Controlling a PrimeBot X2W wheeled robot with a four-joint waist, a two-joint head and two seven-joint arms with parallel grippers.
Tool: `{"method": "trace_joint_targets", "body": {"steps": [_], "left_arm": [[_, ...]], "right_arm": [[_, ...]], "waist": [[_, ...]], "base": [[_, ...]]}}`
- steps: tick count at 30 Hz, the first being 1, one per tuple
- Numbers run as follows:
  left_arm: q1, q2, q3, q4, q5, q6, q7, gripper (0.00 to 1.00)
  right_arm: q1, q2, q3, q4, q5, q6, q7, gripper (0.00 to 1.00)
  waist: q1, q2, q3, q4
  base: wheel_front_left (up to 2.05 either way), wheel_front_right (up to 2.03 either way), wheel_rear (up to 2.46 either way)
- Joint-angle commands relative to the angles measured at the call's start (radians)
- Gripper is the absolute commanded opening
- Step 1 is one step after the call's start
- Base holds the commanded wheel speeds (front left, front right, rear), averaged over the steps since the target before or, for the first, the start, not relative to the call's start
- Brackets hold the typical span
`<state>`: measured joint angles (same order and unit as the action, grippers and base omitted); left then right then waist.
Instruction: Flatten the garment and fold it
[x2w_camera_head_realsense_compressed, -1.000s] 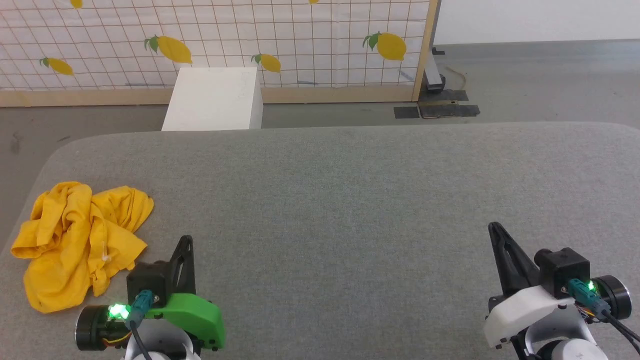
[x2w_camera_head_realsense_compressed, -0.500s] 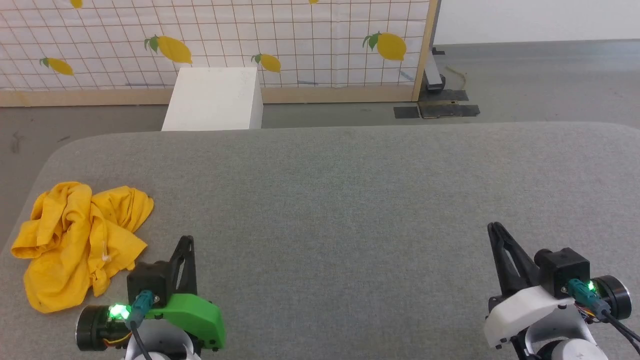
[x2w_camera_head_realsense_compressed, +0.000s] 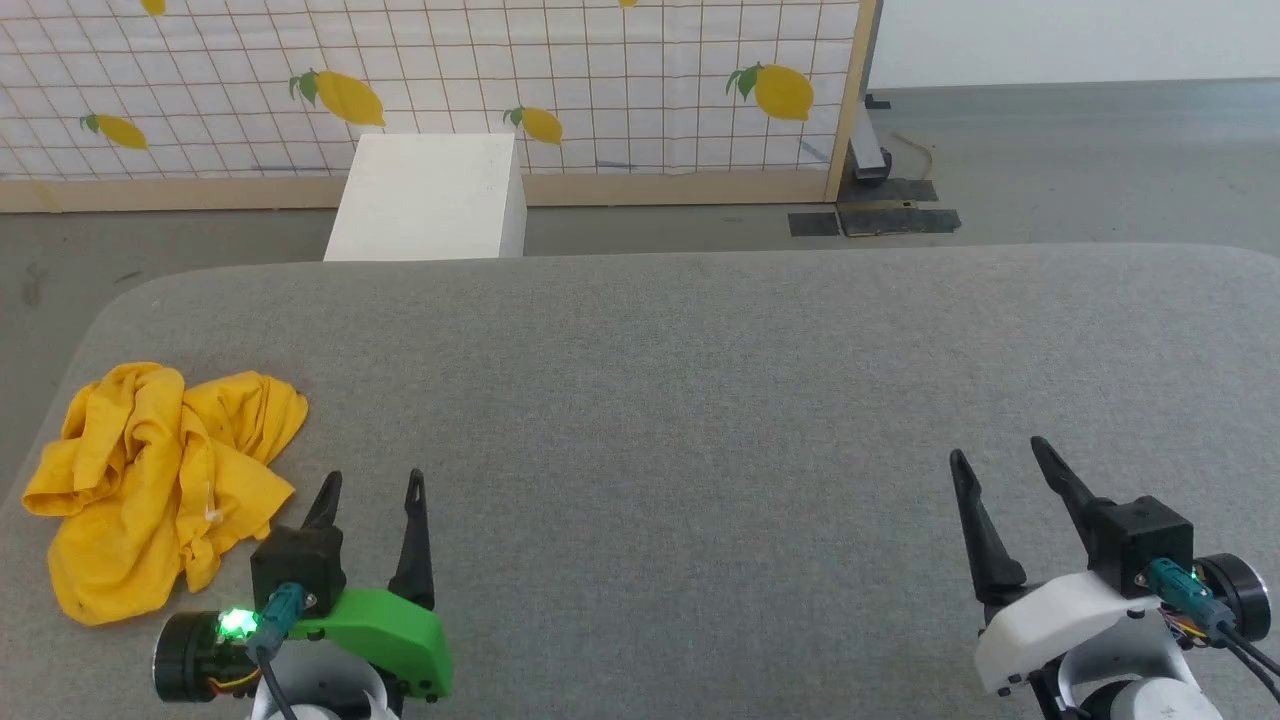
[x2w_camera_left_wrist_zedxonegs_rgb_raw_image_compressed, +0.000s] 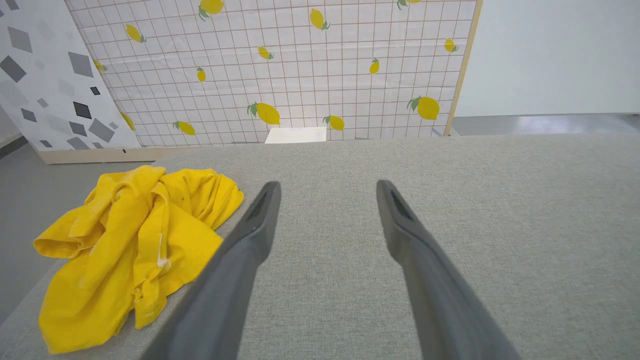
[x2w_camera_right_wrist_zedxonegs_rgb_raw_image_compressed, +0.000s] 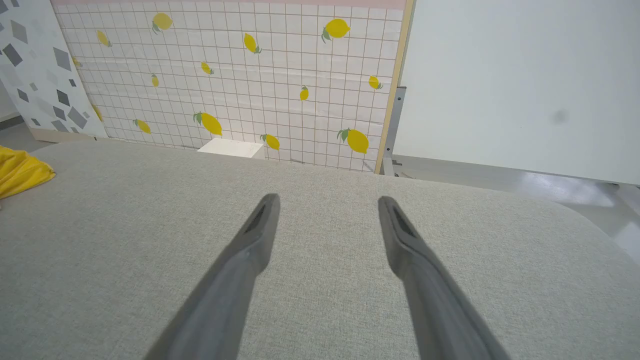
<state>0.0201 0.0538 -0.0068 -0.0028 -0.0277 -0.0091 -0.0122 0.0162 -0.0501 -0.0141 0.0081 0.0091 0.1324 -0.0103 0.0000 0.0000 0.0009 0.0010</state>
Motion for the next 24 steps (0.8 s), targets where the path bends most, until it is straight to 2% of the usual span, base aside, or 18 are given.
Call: {"method": "trace_joint_targets", "body": {"steps": [1, 24], "left_arm": [[0.006, 0.001, 0.003, -0.002, -0.008, -0.008, -0.01, 1.0], [0.019, 0.003, 0.019, 0.0, -0.049, -0.03, -0.058, 1.0]], "right_arm": [[0.001, 0.0, -0.007, 0.002, 0.012, 0.0, -0.011, 1.0], [-0.002, 0.0, -0.073, 0.019, 0.051, 0.0, -0.059, 1.0]], "waist": [[0.0, 0.0, 0.0, 0.0], [0.0, 0.0, 0.005, 0.002]], "base": [[0.0, 0.0, 0.0], [0.0, 0.0, 0.0]]}}
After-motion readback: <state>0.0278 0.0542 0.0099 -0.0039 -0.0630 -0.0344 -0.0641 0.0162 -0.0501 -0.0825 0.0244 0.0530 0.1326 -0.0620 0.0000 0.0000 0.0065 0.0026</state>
